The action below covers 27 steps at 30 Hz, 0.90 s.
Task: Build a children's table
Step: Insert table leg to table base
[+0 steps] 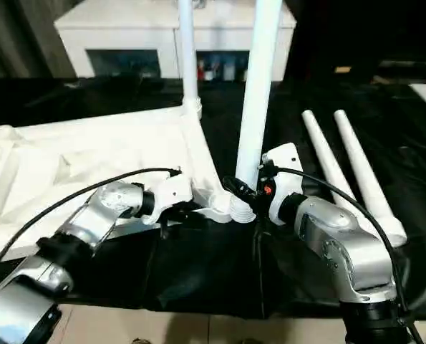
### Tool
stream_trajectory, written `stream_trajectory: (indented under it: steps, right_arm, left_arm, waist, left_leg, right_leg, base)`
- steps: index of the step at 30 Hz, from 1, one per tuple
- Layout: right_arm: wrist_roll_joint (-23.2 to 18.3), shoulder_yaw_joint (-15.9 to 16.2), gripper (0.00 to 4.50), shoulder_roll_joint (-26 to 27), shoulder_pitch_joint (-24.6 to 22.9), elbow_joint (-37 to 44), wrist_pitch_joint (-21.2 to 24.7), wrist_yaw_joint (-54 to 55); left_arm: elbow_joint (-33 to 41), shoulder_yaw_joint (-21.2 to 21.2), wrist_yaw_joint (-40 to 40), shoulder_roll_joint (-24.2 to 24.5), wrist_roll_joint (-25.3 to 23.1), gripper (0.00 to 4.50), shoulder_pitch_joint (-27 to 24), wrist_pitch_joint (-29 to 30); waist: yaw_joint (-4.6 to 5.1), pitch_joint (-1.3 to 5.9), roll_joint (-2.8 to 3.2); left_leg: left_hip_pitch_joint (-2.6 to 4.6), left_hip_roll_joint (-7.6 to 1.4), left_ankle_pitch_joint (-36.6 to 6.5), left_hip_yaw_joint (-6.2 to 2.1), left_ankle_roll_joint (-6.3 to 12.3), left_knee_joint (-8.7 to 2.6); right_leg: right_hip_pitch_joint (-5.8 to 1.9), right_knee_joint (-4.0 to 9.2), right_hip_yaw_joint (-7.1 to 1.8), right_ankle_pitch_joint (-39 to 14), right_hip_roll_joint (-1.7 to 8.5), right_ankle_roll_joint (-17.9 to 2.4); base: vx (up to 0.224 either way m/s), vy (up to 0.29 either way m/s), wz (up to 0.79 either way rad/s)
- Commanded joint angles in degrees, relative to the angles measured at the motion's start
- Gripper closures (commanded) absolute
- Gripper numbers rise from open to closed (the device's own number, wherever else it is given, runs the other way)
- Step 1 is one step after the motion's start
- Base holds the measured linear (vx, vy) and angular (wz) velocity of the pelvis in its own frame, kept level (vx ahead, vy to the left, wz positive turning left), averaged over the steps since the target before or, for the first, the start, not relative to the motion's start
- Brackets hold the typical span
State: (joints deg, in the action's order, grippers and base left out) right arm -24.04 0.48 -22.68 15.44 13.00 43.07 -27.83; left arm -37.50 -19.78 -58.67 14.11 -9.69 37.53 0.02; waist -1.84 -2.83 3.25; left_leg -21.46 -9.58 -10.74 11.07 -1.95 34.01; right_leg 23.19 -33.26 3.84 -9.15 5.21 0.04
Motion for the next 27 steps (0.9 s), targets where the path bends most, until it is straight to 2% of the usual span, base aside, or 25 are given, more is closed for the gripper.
stream_trajectory:
  steps: [1, 2, 3, 5, 6, 8, 10, 12, 13, 16, 21, 25, 27]
  right_arm:
    - [0.2, -0.5, 2.64, 0.0, 1.1, 0.1, -0.8, 0.0]
    - [0.1, -0.5, 2.64, -0.1, 1.1, 0.1, -0.8, -0.2]
    - [0.2, -0.4, 2.64, -0.2, 1.2, 0.0, -0.8, -0.3]
    - [0.2, -0.3, 2.64, -0.3, 1.3, -0.1, -0.7, -0.6]
    - [0.2, -0.2, 2.64, -0.4, 1.4, -0.3, -0.7, -0.7]
    - [0.3, 0.0, 2.64, -0.5, 1.9, -0.8, -0.9, -1.0]
    - [0.4, 0.1, 2.64, -0.5, 2.1, -1.1, -1.0, -1.2]
    - [0.5, 0.2, 2.64, -0.6, 2.4, -1.3, -1.2, -1.3]
    - [0.6, 0.3, 2.64, -0.5, 2.7, -1.5, -1.3, -1.4]
    - [0.6, 0.2, 2.64, -0.2, 3.3, -2.1, -1.7, -1.3]
    - [1.1, 0.1, 2.64, 0.9, 4.4, -3.9, -2.8, -0.7]
    - [1.8, -0.4, 2.64, 2.5, 5.7, -6.4, -4.4, 0.7]
    - [2.5, -0.4, 2.64, 2.9, 6.6, -8.8, -5.5, 1.1]
  left_arm:
    - [1.6, 1.3, 0.8, 1.7, -0.2, 3.26, -0.9, 0.8]
    - [2.1, 1.5, 1.1, 2.1, -0.3, 3.17, -1.1, 1.0]
    - [3.0, 1.8, 1.3, 2.9, -0.4, 3.07, -1.6, 1.0]
    - [4.4, 2.2, 1.1, 3.8, -0.2, 3.01, -2.4, 1.8]
    - [5.3, 2.3, 0.4, 4.3, 0.3, 3.01, -3.0, 2.3]
    - [6.5, 2.4, -0.5, 5.2, 0.8, 3.01, -3.8, 3.6]
    - [7.6, 2.3, -1.0, 5.9, 1.2, 3.01, -4.5, 4.6]
    - [8.2, 2.5, -1.0, 5.9, 1.7, 3.28, -5.1, 5.5]
    - [8.1, 2.7, -0.5, 5.9, 1.8, 3.35, -5.3, 5.8]
    - [8.4, 2.9, -0.2, 5.7, 2.5, 3.61, -5.7, 6.8]
    - [8.7, 2.7, -0.2, 5.3, 3.4, 3.98, -6.0, 8.2]
    - [9.2, 2.2, -0.7, 5.7, 3.3, 4.42, -6.5, 8.7]
    - [10.7, 1.4, -1.1, 6.3, 2.8, 4.48, -7.2, 8.6]
  waist:
    - [-0.24, 4.23, -1.65]
    - [-0.29, 4.14, -1.55]
    - [-0.28, 3.99, -1.83]
    - [-0.16, 3.68, -1.81]
    - [-0.16, 3.68, -1.81]
    - [0.00, 3.42, -2.13]
    - [0.03, 3.38, -2.17]
    - [-0.13, 3.39, -2.06]
    - [-0.14, 3.45, -2.31]
    - [-0.21, 3.55, -2.47]
    - [-0.32, 3.61, -2.66]
    - [-0.14, 3.53, -2.69]
    - [-0.01, 3.50, -2.69]
  left_leg:
    - [0.49, -3.22, -6.9, -1.29, 5.51, -3.60]
    - [0.48, -3.25, -7.0, -1.32, 5.48, -3.64]
    - [0.44, -3.25, -7.7, -1.31, 5.22, -3.72]
    - [0.70, -3.39, -10.2, -1.35, 3.67, -4.01]
    - [0.70, -3.39, -10.2, -1.35, 3.67, -4.01]
    - [1.01, -3.43, -12.7, -1.31, 1.96, -4.30]
    - [1.08, -3.48, -13.5, -1.36, 1.38, -4.39]
    - [1.29, -3.49, -13.6, -1.31, 1.09, -4.36]
    - [1.12, -3.41, -13.0, -1.28, 1.04, -4.33]
    - [1.03, -3.34, -11.6, -1.17, 1.53, -4.19]
    - [0.93, -3.24, -10.6, -1.09, 2.17, -4.01]
    - [1.00, -3.25, -11.7, -1.16, 1.49, -4.06]
    - [0.96, -3.23, -11.9, -1.20, 1.21, -4.10]
  right_leg:
    - [-2.96, 2.97, -2.54, -8.3, 3.50, -14.0]
    - [-2.95, 2.98, -2.54, -8.9, 3.54, -14.0]
    - [-2.96, 3.11, -2.52, -10.9, 3.57, -13.5]
    - [-2.69, 3.56, -2.51, -16.0, 3.52, -12.1]
    - [-2.69, 3.56, -2.51, -16.0, 3.52, -12.1]
    - [-2.32, 3.92, -2.61, -19.2, 3.42, -10.9]
    - [-2.25, 3.93, -2.72, -20.0, 3.47, -10.6]
    - [-2.05, 3.96, -2.78, -19.7, 3.43, -10.4]
    - [-2.24, 3.77, -2.81, -18.3, 3.45, -10.7]
    - [-2.34, 3.51, -2.84, -16.1, 3.46, -11.3]
    - [-2.42, 3.50, -2.84, -16.3, 3.51, -11.3]
    - [-2.21, 3.66, -2.79, -18.4, 3.49, -11.0]
    - [-2.28, 3.69, -2.78, -18.8, 3.45, -10.7]
  base:
    - [0.000, 0.000, 0.00]
    - [0.000, 0.000, 0.00]
    - [0.000, 0.000, 0.00]
    - [0.000, 0.000, 0.00]
    - [0.000, 0.000, 0.00]
    - [0.000, 0.000, 0.00]
    - [0.000, 0.000, 0.00]
    - [0.000, 0.000, 0.00]
    - [0.000, 0.000, 0.00]
    - [0.000, 0.000, 0.00]
    - [0.000, 0.000, 0.00]
    - [0.000, 0.000, 0.00]
    - [0.000, 0.000, 0.00]
